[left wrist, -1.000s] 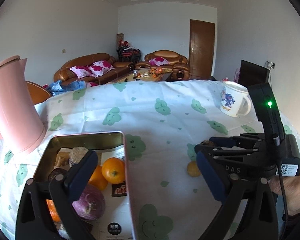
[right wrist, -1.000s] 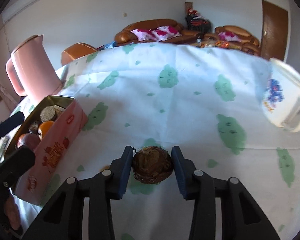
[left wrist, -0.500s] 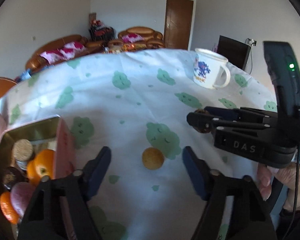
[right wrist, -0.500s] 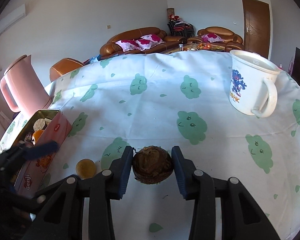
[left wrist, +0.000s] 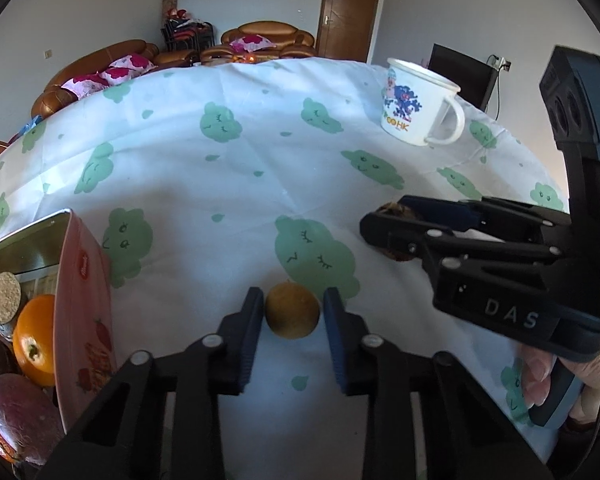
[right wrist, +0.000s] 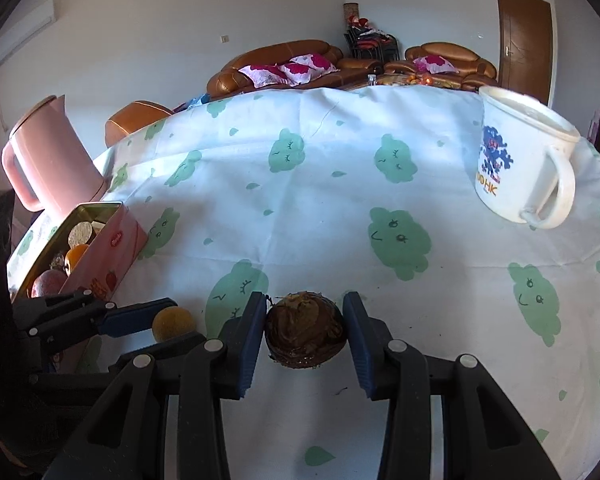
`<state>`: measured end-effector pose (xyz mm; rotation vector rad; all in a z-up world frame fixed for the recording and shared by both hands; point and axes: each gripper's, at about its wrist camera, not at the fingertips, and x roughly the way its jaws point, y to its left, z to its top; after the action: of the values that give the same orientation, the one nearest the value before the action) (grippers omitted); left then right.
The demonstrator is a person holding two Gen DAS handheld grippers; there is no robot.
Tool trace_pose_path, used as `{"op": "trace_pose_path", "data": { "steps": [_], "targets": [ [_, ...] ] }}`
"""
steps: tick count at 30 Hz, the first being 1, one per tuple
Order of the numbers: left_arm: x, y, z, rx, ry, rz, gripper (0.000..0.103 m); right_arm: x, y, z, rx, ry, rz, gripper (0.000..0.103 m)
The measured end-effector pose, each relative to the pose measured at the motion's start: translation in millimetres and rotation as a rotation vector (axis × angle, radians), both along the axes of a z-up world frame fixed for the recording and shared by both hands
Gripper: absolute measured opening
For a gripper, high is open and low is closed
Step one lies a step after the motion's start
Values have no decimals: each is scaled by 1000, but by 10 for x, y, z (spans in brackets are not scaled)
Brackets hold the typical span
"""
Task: Organize fruits
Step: 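Close the left gripper on the small yellow fruit while the right gripper holds the brown fruit, then lift the yellow and brown fruits in both grippers and carry them toward the tin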
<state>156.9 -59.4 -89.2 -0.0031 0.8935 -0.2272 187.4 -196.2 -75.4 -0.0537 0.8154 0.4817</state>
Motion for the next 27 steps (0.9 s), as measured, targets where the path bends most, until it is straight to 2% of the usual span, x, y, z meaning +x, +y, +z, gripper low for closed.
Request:
{"op": "trace_pose_path", "data": {
  "steps": [6, 16, 27],
  "targets": [
    [-4, 30, 12, -14, -6, 5, 27, 22, 12, -39, 6, 29, 20, 42],
    [-110, 41, 134, 8, -97, 28, 27, -49, -2, 30, 16, -22, 21, 42],
    [-201, 142, 218, -19, -163, 68, 27, -164, 6, 119, 34, -91, 55, 42]
  ]
}}
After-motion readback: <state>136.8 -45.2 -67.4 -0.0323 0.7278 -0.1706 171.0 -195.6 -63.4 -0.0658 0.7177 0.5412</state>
